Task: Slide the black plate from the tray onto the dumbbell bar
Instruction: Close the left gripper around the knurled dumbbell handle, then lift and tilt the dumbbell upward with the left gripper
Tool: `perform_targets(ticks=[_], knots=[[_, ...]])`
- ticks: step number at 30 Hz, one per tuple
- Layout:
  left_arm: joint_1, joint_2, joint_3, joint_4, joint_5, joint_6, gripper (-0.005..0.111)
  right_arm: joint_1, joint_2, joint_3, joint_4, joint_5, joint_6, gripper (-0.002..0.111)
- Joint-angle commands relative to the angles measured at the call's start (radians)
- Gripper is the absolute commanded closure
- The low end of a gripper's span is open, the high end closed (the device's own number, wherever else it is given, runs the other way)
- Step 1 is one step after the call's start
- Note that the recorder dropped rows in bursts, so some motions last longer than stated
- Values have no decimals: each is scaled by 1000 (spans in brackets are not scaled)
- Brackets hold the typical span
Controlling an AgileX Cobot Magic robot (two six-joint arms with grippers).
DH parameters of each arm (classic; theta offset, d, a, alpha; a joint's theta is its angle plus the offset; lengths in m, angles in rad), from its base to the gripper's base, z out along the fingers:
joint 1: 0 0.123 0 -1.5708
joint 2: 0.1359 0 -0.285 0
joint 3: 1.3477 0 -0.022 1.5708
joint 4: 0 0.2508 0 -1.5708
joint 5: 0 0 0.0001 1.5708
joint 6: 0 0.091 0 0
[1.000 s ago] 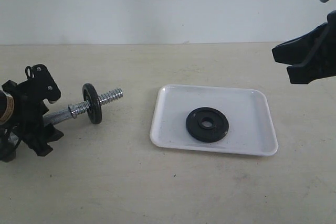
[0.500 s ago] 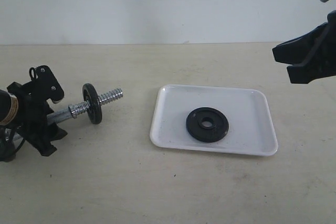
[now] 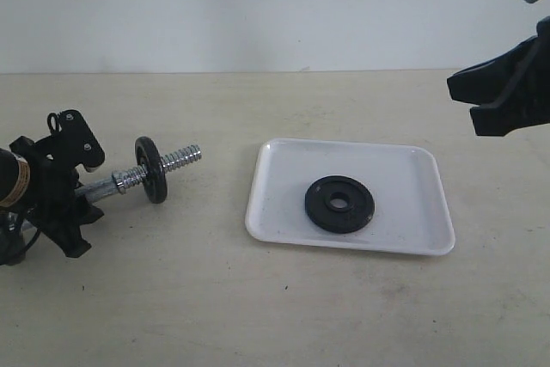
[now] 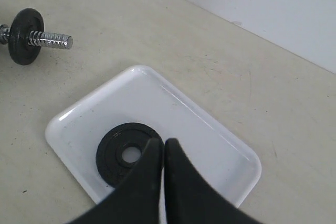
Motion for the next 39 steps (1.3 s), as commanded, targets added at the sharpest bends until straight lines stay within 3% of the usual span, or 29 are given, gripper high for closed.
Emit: perform_targets(ticks=[1,22,28,39], knots=[[-8,8,3,-4,17,2,69,1,1,-8,5,-5,1,109],[-8,16,3,-5,17,-24,90,1,1,-8,6,-5,3,109],[-8,16,3,-44,13,-26,102,1,1,-8,6,-5,3,109],[-8,16,3,-110,15,-26,102,1,1,-8,6,-5,3,109]])
